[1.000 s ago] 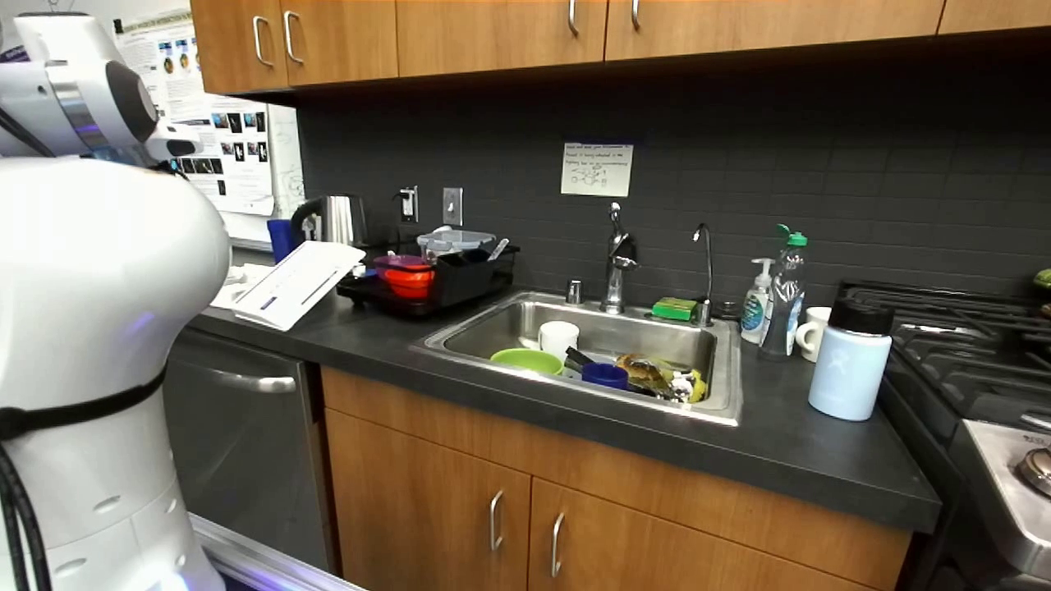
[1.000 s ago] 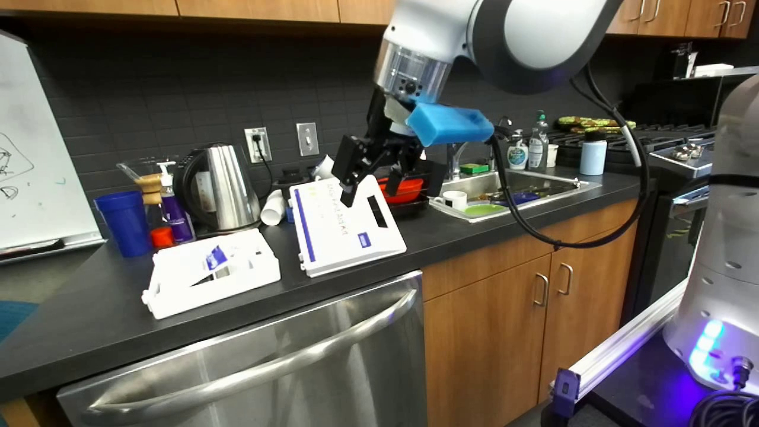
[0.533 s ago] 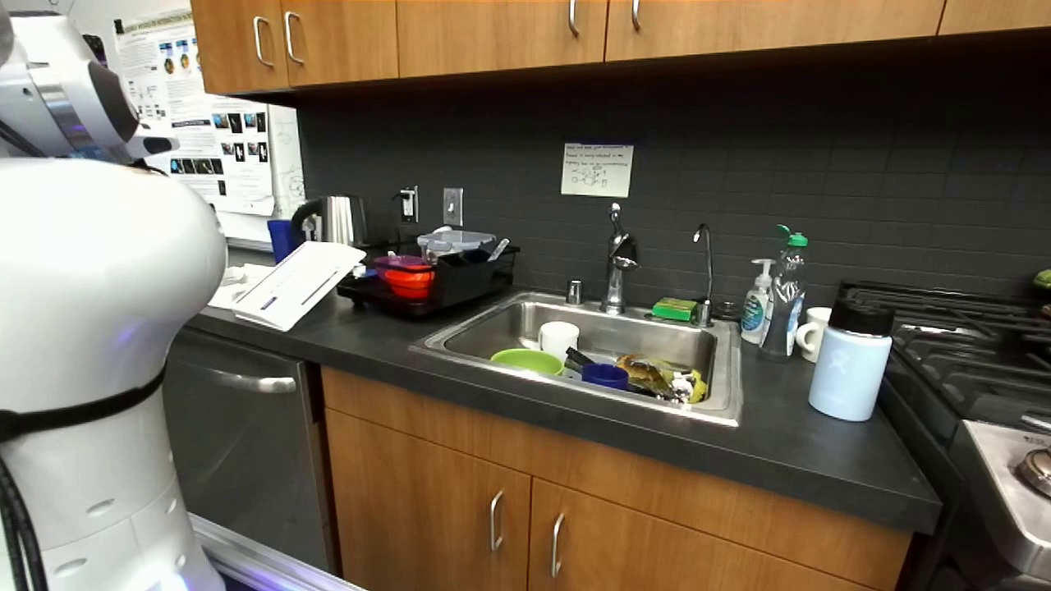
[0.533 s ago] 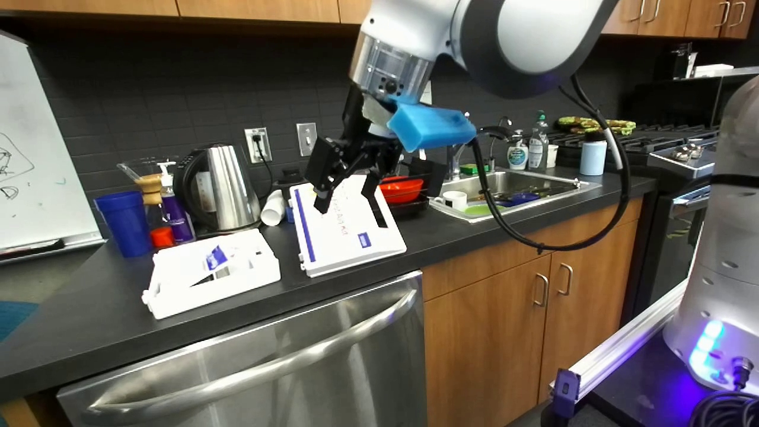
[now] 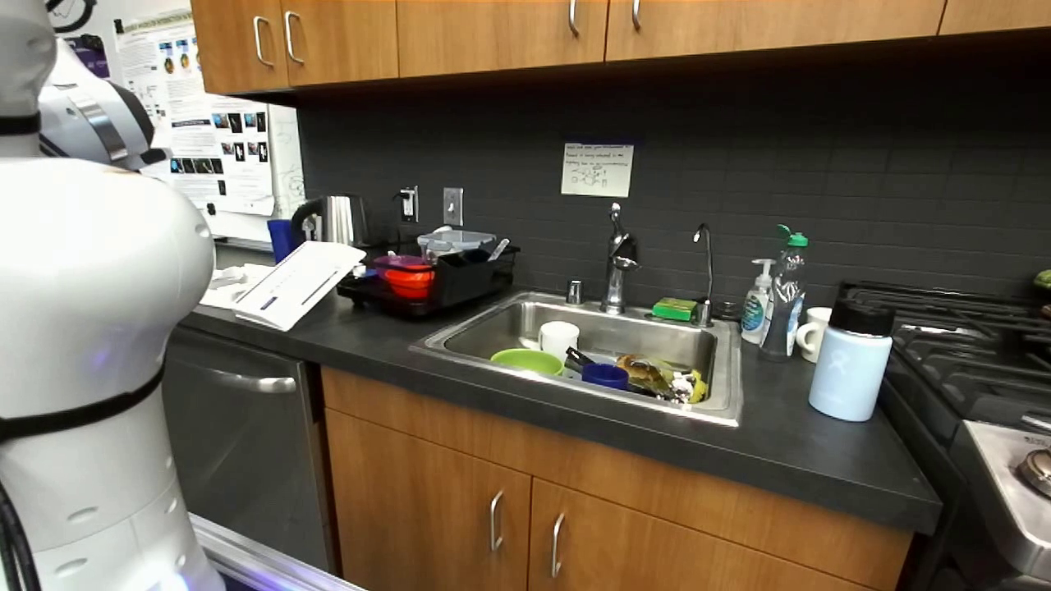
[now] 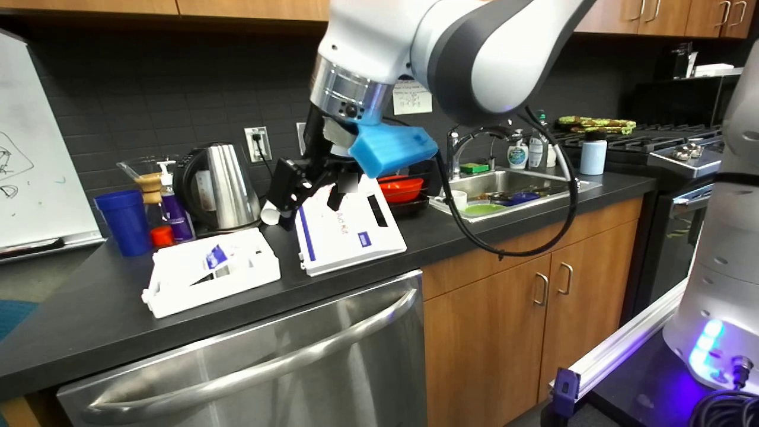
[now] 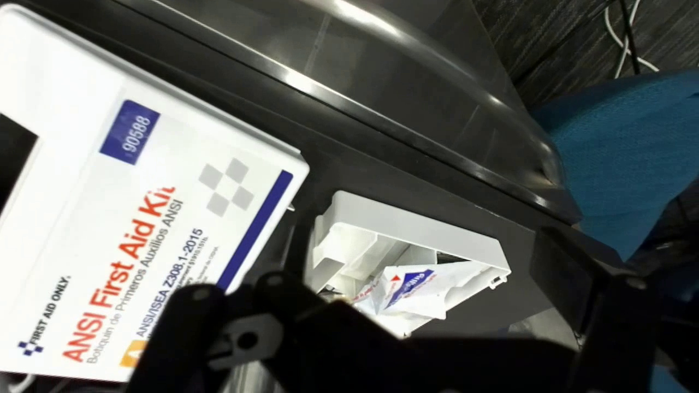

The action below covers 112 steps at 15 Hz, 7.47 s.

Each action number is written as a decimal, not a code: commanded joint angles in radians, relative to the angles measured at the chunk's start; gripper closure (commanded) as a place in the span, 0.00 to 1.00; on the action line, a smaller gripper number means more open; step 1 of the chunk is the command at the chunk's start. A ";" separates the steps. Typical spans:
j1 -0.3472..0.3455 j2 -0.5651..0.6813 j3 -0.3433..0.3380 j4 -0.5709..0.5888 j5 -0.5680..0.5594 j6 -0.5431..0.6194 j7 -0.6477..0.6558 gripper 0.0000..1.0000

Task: Open the white object and put the white item on the counter

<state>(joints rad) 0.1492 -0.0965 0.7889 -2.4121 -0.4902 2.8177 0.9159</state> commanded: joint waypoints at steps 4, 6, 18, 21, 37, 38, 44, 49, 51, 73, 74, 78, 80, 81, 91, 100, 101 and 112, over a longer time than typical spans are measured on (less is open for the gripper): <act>-0.005 0.171 0.041 0.155 -0.293 -0.089 0.196 0.00; 0.020 0.217 0.036 0.199 -0.370 -0.121 0.252 0.00; 0.339 0.445 -0.163 0.452 -0.515 -0.308 0.284 0.00; 0.406 0.456 -0.235 0.508 -0.479 -0.324 0.252 0.00; 0.559 0.588 -0.447 0.758 -0.265 -0.427 0.096 0.00; 0.564 0.593 -0.451 0.778 -0.230 -0.443 0.064 0.00; 0.612 0.614 -0.512 0.884 -0.082 -0.542 -0.066 0.00; 0.648 0.660 -0.584 0.942 -0.025 -0.593 -0.097 0.00; 0.660 0.688 -0.611 0.968 -0.015 -0.601 -0.096 0.00; 0.664 0.825 -0.678 1.087 0.035 -0.580 -0.089 0.00; 0.664 0.828 -0.678 1.086 0.035 -0.577 -0.089 0.00; 0.663 0.840 -0.674 1.089 0.034 -0.566 -0.090 0.00; 0.661 0.842 -0.673 1.089 0.034 -0.558 -0.092 0.00; 0.660 0.843 -0.674 1.091 0.033 -0.553 -0.090 0.00; 0.650 0.870 -0.692 1.123 0.022 -0.510 -0.077 0.00; 0.630 0.894 -0.691 1.126 0.023 -0.495 -0.076 0.07; 0.630 0.893 -0.691 1.125 0.023 -0.494 -0.076 0.26; 0.620 0.878 -0.702 1.099 0.013 -0.474 -0.073 0.53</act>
<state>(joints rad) 0.7770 0.7851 0.0959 -1.3020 -0.4703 2.3363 0.8449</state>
